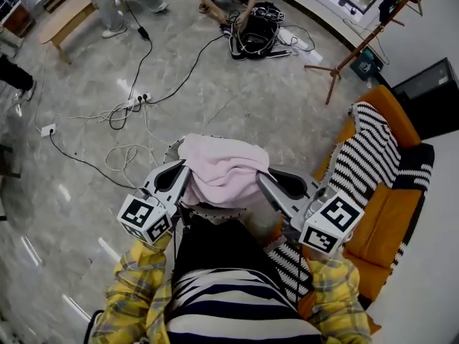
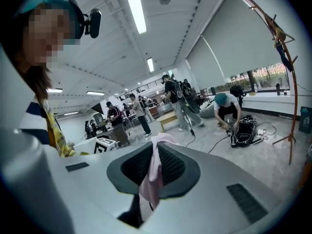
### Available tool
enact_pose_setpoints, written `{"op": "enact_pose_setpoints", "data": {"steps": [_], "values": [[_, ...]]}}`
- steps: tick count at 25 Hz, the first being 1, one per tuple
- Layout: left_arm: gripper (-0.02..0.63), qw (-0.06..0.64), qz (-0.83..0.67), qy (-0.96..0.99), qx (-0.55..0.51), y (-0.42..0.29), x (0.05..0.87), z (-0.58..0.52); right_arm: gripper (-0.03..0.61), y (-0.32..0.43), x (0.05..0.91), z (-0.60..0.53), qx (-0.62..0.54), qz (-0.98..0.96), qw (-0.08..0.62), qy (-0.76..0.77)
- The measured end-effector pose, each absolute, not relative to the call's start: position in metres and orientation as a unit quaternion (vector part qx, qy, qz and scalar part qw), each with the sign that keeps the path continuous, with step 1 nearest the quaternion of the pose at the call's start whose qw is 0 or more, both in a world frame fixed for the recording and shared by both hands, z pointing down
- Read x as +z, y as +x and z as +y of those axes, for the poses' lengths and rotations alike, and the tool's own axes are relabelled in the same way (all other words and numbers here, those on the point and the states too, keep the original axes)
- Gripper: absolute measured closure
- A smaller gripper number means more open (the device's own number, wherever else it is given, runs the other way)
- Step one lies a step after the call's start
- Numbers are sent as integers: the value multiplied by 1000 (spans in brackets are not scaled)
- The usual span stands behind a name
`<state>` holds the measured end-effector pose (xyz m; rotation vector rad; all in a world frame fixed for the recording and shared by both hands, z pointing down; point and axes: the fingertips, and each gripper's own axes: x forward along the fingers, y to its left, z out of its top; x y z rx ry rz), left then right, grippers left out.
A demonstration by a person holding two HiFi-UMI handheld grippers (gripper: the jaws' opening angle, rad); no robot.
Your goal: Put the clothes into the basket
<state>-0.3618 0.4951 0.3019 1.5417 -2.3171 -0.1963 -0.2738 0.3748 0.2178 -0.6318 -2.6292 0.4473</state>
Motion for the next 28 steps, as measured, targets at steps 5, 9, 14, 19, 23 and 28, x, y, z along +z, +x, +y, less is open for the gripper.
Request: {"op": "enact_pose_setpoints", "data": {"steps": [5, 9, 14, 19, 23, 28], "values": [[589, 199, -823, 527, -73, -363, 341, 508, 531, -273, 313, 408, 153, -917, 279, -239], [589, 249, -815, 520, -52, -348, 387, 512, 531, -257, 392, 429, 150, -890, 349, -251], [589, 309, -808, 500, -36, -334, 442, 517, 531, -249, 455, 428, 156, -862, 420, -236], [588, 354, -803, 480, -8, -324, 472, 526, 529, -257, 464, 412, 119, -876, 424, -197], [540, 353, -814, 460, -26, -325, 471, 533, 529, -265, 460, 409, 133, -879, 415, -194], [529, 338, -818, 461, -61, -331, 450, 521, 529, -264, 452, 405, 151, -881, 404, -193]]}}
